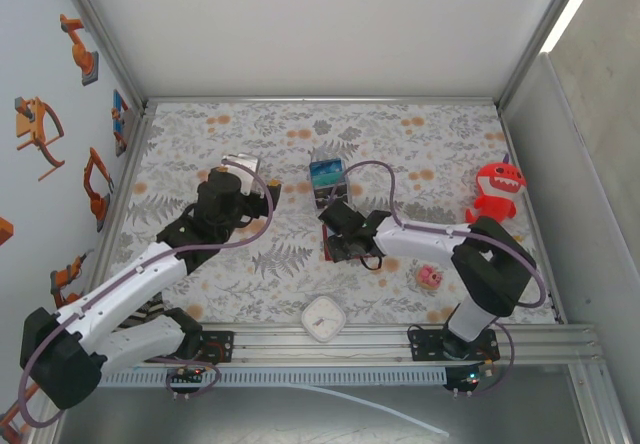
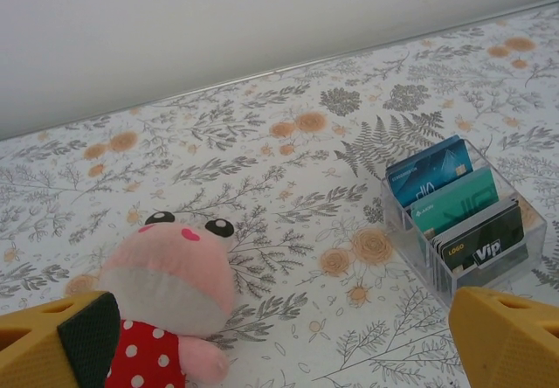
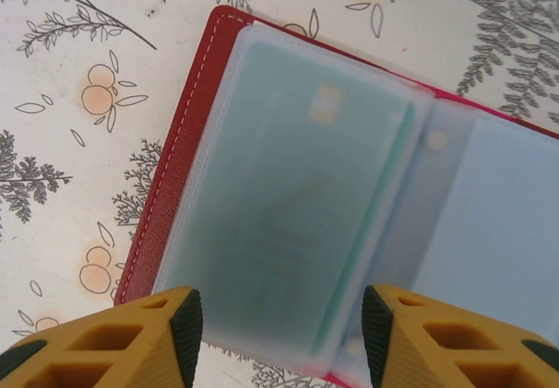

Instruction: Take the credit cards out of the card holder

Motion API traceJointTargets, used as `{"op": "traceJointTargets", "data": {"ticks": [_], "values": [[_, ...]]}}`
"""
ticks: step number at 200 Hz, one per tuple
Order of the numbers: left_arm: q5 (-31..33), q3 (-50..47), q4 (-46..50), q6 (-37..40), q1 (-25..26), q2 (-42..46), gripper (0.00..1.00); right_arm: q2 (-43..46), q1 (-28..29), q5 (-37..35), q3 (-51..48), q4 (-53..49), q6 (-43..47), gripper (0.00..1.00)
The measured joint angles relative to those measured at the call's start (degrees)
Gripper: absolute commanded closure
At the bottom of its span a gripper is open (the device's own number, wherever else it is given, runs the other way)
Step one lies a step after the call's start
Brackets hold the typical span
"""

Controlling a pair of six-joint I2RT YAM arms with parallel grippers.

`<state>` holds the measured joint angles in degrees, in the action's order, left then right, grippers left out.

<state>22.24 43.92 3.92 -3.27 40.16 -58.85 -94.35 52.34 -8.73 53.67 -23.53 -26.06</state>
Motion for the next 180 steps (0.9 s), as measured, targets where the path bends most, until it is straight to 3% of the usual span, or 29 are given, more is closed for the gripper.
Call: {"op": "traceJointTargets", "data": {"ticks": [78, 146, 180], "values": [[-0.83, 0.39, 0.07, -0.96, 0.33, -1.03, 0.03, -2.47, 0.0, 1.09, 1.01, 0.63, 0.81, 0.39], [-0.81, 0.87, 0.59, -0.98, 0.33, -0.9, 0.03, -4.04, 0.0, 1.31, 2.36, 0.94, 1.66, 0.39], [-0.83, 1.09, 0.52, -0.98, 0.33, -1.05, 0.03, -4.02, 0.0, 1.73, 2.36, 0.94, 1.68, 0.45]]}}
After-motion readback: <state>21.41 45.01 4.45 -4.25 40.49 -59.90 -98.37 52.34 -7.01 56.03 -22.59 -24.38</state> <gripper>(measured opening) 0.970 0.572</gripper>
